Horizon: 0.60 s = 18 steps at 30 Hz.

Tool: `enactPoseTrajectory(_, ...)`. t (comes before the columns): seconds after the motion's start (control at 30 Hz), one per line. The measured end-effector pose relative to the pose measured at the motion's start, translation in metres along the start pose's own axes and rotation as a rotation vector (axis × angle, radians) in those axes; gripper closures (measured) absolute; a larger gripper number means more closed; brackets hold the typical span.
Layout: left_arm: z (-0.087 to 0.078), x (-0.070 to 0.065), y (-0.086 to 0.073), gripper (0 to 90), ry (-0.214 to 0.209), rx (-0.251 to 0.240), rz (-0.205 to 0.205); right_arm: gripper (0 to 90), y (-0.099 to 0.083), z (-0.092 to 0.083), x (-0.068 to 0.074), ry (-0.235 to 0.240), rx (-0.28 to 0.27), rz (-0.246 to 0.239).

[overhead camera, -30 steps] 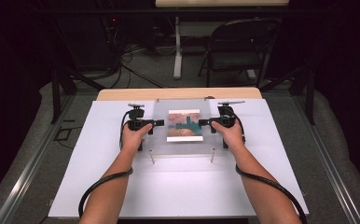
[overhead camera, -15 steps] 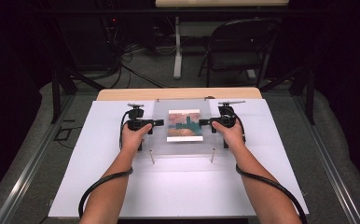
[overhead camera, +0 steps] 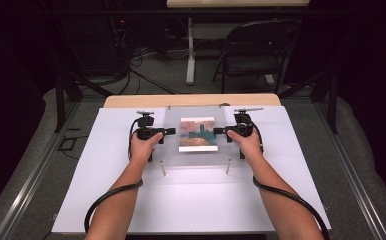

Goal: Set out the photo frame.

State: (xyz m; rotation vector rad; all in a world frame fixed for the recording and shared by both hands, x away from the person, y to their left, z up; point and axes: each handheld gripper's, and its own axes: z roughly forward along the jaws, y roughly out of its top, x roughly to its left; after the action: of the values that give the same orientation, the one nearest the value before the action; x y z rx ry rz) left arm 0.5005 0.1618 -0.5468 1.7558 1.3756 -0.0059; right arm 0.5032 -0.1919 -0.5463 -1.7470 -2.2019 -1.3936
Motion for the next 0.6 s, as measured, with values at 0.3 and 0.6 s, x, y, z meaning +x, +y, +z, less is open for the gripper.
enactPoseTrajectory(0.3, -0.0010, -0.0012, 0.0012, 32.5, 0.004, 0.005, 0.006, 29.9, 0.0002, -0.0005, 0.0004, -0.001, -0.003, -0.003)
enactPoseTrajectory(0.6, -0.0050, -0.0038, 0.0034, 33.8, 0.004, 0.002, 0.012, 29.9, 0.0025, -0.0045, 0.0034, -0.002, 0.002, -0.022)
